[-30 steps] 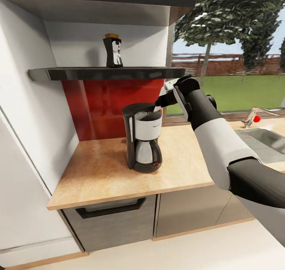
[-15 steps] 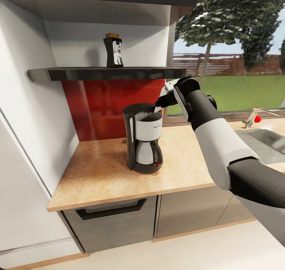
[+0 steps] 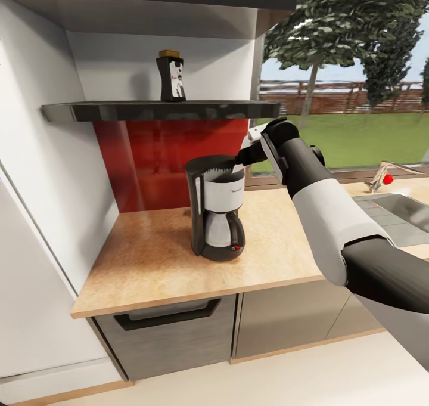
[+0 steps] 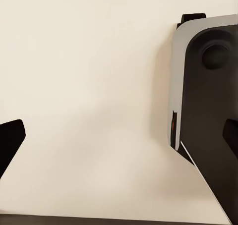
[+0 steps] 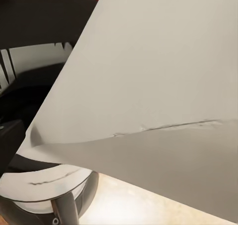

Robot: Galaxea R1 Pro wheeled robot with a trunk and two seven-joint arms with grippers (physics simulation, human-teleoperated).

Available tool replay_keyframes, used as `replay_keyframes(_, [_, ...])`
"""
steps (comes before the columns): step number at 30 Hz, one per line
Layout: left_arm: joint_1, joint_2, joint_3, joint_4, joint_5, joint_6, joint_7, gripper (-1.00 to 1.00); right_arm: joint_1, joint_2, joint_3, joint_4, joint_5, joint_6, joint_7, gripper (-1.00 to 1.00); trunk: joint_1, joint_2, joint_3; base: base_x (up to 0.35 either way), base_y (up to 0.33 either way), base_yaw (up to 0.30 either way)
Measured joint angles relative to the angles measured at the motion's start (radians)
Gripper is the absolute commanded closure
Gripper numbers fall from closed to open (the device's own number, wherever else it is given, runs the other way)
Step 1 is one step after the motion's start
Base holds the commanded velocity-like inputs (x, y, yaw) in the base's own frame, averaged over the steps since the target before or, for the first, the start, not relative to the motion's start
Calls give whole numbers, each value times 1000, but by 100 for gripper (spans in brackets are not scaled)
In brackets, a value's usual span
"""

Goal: Set up a coffee station on the kitchen countertop: keep the coffee maker on the countertop, move the bottle of coffee from the kitchen shelf to the counter next to the coffee maker, place a paper coffee filter on top of the coffee maker, put the saucer next to the coffee maker with the coffee cup on the saucer, and place the electric kettle next to the coffee maker.

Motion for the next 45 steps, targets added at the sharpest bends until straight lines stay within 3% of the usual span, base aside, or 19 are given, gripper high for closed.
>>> replay_keyframes(26, [5,9,1,12,0,0,0,-100,4,10,3,27,1,-1,-2,100,0,0,0,24,29,0])
replay_keyframes(45, [5,9,1,11,0,0,0,-100,4,0,3,24,7,1,-5,100,0,0,0,0,117,0])
